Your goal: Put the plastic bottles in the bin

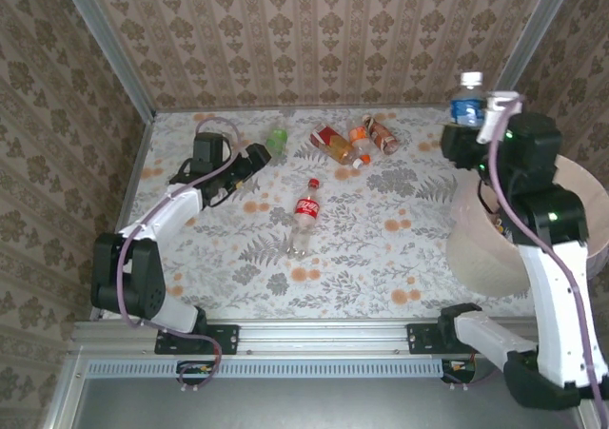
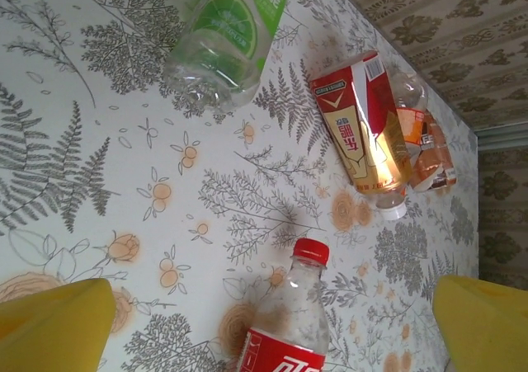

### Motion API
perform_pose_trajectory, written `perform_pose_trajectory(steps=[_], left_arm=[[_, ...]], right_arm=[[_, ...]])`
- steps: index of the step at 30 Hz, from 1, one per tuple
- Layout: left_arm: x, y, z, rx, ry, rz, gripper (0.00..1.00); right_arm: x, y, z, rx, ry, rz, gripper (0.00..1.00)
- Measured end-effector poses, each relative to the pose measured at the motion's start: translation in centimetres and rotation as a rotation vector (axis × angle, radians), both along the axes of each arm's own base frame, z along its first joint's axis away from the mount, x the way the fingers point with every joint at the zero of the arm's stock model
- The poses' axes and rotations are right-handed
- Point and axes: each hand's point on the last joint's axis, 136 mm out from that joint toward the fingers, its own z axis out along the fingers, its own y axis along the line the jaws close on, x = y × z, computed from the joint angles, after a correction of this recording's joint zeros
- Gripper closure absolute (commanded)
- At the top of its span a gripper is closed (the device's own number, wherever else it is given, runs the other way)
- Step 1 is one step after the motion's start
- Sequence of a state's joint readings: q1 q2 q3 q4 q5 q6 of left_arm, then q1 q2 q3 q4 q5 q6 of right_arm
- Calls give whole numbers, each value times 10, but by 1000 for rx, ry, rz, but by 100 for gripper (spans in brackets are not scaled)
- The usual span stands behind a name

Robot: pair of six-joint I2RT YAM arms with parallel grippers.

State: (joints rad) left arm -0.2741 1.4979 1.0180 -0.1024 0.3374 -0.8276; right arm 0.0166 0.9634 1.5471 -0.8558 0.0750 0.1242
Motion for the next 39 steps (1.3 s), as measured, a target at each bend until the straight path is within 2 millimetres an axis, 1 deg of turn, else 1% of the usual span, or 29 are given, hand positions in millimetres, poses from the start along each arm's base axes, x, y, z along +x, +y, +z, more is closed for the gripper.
perform_pose_trajectory(steps=[3, 4, 6, 7, 9, 11, 13, 15, 17, 20, 26, 30, 34, 37, 39], left_arm=[[2, -6, 1, -10, 0, -12, 0], [2, -8, 1, -12, 2, -16, 0], [4, -11, 0, -17, 7, -24, 0], [4, -13, -1, -18, 10, -28, 0], [5, -15, -2, -20, 13, -33, 0], [5, -15, -2, -21, 16, -35, 0], [5, -15, -2, -21, 16, -35, 0], [5, -15, -3, -21, 17, -35, 0], [6, -15, -4, -20, 19, -34, 0], [7, -15, -4, -19, 21, -34, 0], [8, -16, -2, -22, 15, -35, 0], [9, -17, -8, -22, 30, -40, 0], [9, -18, -11, -19, 38, -40, 0], [10, -18, -10, -20, 37, -40, 0], [10, -18, -10, -20, 36, -40, 0]], right_arm=[[-20, -40, -8, 6, 50, -165, 47], [-24, -50, -12, 8, 68, -208, 47], [-35, -74, -24, 11, 118, -309, 46], [-38, -81, -30, 12, 137, -343, 46], [-46, -97, -49, 20, 191, -411, 46], [-52, -107, -67, 36, 244, -458, 44], [-54, -112, -84, 59, 296, -476, 39], [-50, -109, -100, 96, 347, -451, 32], [-43, -103, -111, 128, 379, -412, 26], [-37, -97, -115, 159, 386, -371, 21], [-36, -86, -109, 191, 360, -318, 17], [-34, -81, -104, 214, 331, -301, 15], [-29, -73, -91, 240, 265, -264, 8], [-24, -61, -78, 263, 193, -200, 5], [-19, -46, -73, 282, 155, -128, 3]])
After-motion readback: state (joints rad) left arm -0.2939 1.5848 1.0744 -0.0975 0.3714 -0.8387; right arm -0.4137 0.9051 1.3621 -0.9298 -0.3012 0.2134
